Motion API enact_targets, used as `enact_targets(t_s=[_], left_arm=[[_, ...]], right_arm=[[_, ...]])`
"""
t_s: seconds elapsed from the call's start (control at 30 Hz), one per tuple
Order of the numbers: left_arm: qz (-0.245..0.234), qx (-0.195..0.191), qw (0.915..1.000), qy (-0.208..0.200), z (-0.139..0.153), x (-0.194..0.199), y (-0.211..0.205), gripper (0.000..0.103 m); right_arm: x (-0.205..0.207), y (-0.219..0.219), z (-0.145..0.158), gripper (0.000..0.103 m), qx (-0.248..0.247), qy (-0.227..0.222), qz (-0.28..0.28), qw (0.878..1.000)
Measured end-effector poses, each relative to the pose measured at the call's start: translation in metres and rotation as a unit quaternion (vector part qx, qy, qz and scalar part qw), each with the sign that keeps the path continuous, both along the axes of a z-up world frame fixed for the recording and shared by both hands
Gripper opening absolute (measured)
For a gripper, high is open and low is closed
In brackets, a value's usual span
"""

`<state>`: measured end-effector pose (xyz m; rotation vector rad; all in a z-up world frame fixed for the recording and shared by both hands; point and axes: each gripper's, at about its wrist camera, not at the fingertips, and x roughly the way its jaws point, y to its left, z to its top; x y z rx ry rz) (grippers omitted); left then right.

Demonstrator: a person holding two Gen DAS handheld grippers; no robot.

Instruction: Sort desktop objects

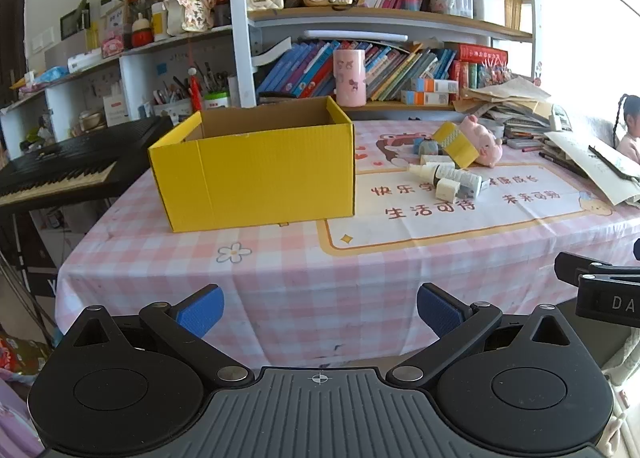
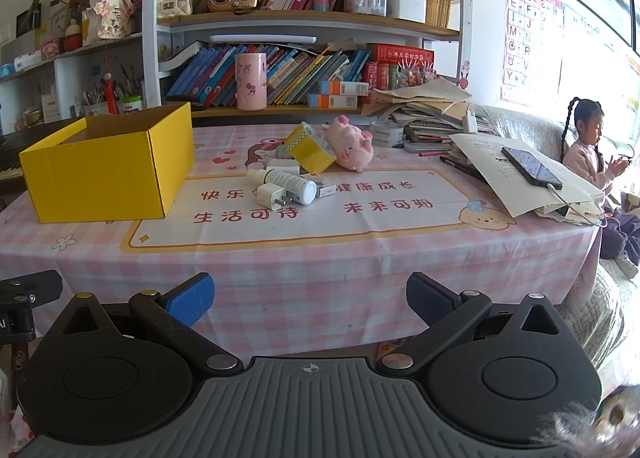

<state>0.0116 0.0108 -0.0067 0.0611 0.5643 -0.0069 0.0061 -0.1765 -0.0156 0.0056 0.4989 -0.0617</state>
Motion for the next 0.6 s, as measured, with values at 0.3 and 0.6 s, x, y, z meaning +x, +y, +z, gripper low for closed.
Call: enact_targets(t_s=[0.3, 0.6], left_arm=[[0.002, 0.0, 1.0, 0.003, -0.0005, 0.0001, 0.0022, 0.103], [0.0, -0.002, 1.0, 0.008, -0.0016, 0.0029, 0.0038, 0.103]], right_arm=[[0.0009, 0.002, -0.004, 0.103, 0.001, 0.003, -0.003, 1.0], [0.0009, 0.0039, -0.0036, 0.103, -0.002, 0.004, 0.0, 1.0]])
